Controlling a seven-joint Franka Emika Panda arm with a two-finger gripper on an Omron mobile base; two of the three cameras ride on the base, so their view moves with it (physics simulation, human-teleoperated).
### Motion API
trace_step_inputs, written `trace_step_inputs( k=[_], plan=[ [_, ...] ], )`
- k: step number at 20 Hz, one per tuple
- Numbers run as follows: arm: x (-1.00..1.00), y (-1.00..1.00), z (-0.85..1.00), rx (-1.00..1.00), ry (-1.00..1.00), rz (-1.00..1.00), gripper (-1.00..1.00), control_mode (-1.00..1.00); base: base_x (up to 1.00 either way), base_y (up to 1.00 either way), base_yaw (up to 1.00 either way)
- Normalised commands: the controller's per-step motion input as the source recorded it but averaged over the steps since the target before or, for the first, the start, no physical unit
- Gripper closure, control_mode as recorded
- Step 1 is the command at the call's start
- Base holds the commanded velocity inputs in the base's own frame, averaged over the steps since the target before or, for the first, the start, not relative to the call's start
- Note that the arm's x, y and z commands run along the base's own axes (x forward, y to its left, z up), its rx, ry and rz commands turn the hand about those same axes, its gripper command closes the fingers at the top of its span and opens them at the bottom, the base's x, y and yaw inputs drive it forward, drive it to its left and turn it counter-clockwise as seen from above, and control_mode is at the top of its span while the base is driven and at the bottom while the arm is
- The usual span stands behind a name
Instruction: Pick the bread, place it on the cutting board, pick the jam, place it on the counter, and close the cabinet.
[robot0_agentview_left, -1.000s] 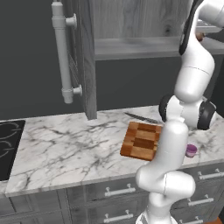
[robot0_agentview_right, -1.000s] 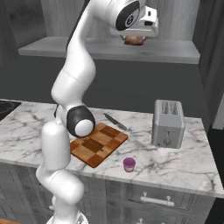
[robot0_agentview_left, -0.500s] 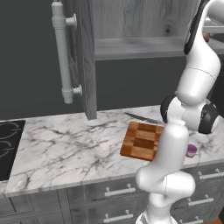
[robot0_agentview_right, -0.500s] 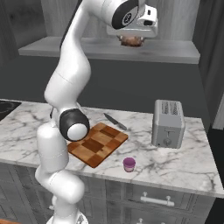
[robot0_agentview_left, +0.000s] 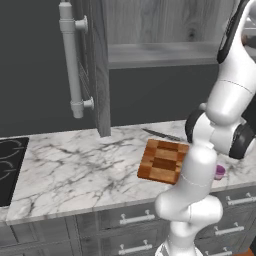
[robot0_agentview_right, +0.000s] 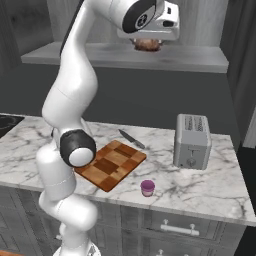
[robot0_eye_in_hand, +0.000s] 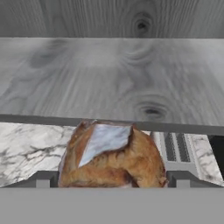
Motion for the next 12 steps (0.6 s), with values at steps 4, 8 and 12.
trace_step_inputs(
  k=[4,8,12],
  plan=[
    [-0.34,0.13,-0.02,-0.06,-0.10,0.00,1.00,-1.00,0.00,0.00,0.00],
    [-0.32,0.17,-0.09,-0.09,-0.09,0.00,1.00,-1.00,0.00,0.00,0.00],
    [-0.33,0.18,-0.10,-0.09,-0.08,0.00,1.00,-1.00,0.00,0.00,0.00]
  ],
)
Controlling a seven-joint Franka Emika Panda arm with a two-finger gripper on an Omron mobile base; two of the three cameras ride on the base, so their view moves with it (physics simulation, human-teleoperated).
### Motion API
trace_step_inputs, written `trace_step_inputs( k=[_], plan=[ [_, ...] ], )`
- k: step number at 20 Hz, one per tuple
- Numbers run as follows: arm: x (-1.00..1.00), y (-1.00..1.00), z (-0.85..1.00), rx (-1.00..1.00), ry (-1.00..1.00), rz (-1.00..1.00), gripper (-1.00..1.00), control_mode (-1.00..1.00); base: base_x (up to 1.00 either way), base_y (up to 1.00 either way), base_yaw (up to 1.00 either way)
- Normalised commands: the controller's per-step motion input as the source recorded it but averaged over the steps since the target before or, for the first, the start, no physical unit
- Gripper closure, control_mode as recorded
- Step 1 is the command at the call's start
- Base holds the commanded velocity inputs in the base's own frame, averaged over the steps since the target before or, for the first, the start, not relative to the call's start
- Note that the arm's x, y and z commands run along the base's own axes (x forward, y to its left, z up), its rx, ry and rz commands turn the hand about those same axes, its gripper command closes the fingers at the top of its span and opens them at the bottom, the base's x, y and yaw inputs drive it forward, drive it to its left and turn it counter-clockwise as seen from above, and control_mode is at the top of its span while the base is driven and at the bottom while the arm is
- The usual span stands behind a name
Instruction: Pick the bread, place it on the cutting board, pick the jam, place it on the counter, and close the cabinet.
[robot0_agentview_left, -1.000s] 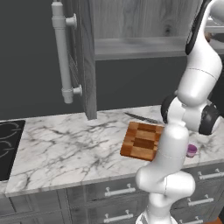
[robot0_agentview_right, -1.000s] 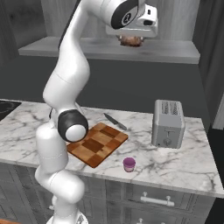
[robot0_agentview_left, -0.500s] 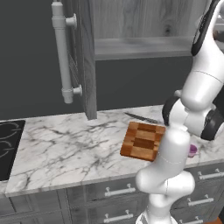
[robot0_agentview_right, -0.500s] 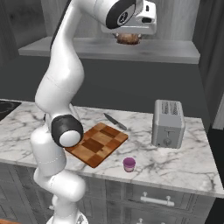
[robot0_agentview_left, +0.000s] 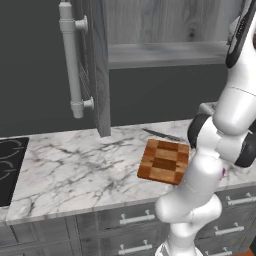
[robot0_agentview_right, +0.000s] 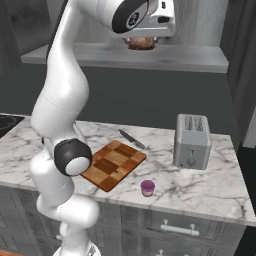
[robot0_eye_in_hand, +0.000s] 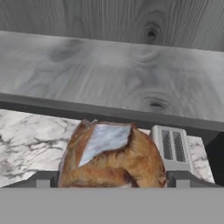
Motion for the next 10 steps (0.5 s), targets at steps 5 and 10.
trace_step_inputs(
  k=[5,10],
  plan=[
    [-0.23,0.26,-0.20,-0.12,-0.04,0.00,1.00,-1.00,0.00,0.00,0.00],
    [-0.11,0.36,-0.30,-0.14,0.00,0.00,1.00,-1.00,0.00,0.00,0.00]
  ],
)
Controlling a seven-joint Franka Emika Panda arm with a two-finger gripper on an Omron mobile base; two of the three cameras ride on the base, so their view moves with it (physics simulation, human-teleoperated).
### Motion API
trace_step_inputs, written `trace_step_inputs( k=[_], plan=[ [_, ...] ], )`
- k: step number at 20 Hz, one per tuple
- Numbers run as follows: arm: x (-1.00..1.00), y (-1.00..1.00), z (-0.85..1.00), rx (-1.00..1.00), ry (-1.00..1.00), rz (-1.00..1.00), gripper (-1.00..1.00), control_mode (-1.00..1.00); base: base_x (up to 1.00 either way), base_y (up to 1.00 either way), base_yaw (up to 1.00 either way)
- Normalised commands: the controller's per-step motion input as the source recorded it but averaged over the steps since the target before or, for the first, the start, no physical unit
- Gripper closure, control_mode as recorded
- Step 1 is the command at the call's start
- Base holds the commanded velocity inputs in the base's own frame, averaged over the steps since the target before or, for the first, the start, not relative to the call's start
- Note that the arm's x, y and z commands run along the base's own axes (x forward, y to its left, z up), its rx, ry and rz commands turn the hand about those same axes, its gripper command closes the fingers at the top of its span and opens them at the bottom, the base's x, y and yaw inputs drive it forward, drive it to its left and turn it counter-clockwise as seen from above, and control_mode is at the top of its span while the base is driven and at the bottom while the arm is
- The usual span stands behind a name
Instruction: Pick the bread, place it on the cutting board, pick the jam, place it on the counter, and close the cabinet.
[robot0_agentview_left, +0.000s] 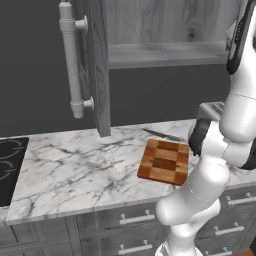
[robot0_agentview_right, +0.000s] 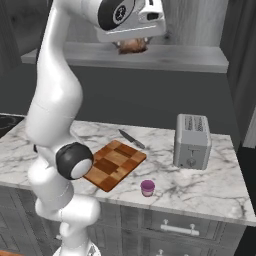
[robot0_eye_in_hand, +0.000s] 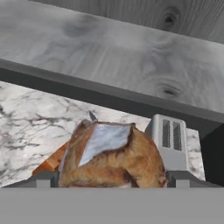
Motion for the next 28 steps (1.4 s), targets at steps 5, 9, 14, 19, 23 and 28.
trace_step_inputs(
  k=[5,9,14,19,23,28],
  plan=[
    [-0.18,0.35,-0.29,-0.09,0.00,0.00,1.00,-1.00,0.00,0.00,0.00],
    [-0.16,0.27,-0.34,-0.02,0.00,0.00,1.00,-1.00,0.00,0.00,0.00],
    [-0.14,0.18,-0.39,0.00,-0.03,0.00,1.00,-1.00,0.00,0.00,0.00],
    [-0.10,0.14,-0.40,0.00,-0.09,0.00,1.00,-1.00,0.00,0.00,0.00],
    [-0.07,0.11,-0.40,0.00,-0.10,0.00,1.00,-1.00,0.00,0.00,0.00],
    [0.00,0.09,-0.39,0.00,-0.09,0.00,1.00,-1.00,0.00,0.00,0.00]
  ],
)
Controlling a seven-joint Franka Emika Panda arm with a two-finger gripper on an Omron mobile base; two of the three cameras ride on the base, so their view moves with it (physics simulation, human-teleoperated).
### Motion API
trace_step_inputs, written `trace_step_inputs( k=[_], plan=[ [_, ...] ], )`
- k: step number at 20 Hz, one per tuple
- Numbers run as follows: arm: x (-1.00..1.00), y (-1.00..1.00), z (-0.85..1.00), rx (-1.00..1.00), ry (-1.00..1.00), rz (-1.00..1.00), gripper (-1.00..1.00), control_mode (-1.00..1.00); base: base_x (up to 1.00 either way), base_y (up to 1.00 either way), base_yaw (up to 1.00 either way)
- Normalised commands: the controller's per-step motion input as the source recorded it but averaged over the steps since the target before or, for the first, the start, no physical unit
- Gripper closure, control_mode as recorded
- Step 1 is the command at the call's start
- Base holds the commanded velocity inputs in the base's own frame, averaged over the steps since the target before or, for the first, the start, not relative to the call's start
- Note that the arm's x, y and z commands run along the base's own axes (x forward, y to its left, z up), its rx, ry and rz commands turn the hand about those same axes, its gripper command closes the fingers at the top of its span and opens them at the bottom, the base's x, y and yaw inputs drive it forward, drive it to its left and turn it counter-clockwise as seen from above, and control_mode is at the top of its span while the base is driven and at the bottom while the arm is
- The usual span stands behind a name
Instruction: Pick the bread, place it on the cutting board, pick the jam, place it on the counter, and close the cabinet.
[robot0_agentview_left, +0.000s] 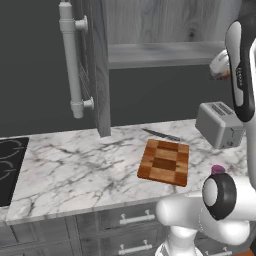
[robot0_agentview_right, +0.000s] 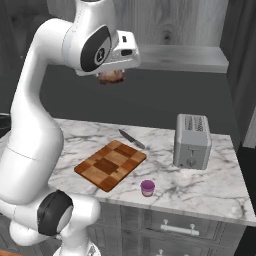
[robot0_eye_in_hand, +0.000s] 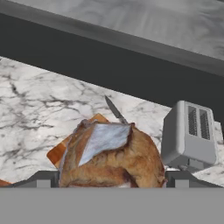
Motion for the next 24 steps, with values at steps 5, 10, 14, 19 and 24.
trace_step_inputs(
  k=[5,10,14,19,24],
  plan=[
    [0.00,0.14,-0.33,0.00,-0.07,0.00,1.00,-1.00,0.00,0.00,0.00],
    [0.00,0.17,-0.36,0.00,-0.05,0.00,1.00,-1.00,0.00,0.00,0.00],
    [0.00,0.18,-0.33,0.00,-0.01,0.00,1.00,-1.00,0.00,0.00,0.00],
    [0.00,0.16,-0.32,-0.01,0.00,0.00,1.00,-1.00,0.00,0.00,0.00],
    [0.00,0.27,-0.38,-0.05,0.00,0.00,1.00,-1.00,0.00,0.00,0.00]
  ],
)
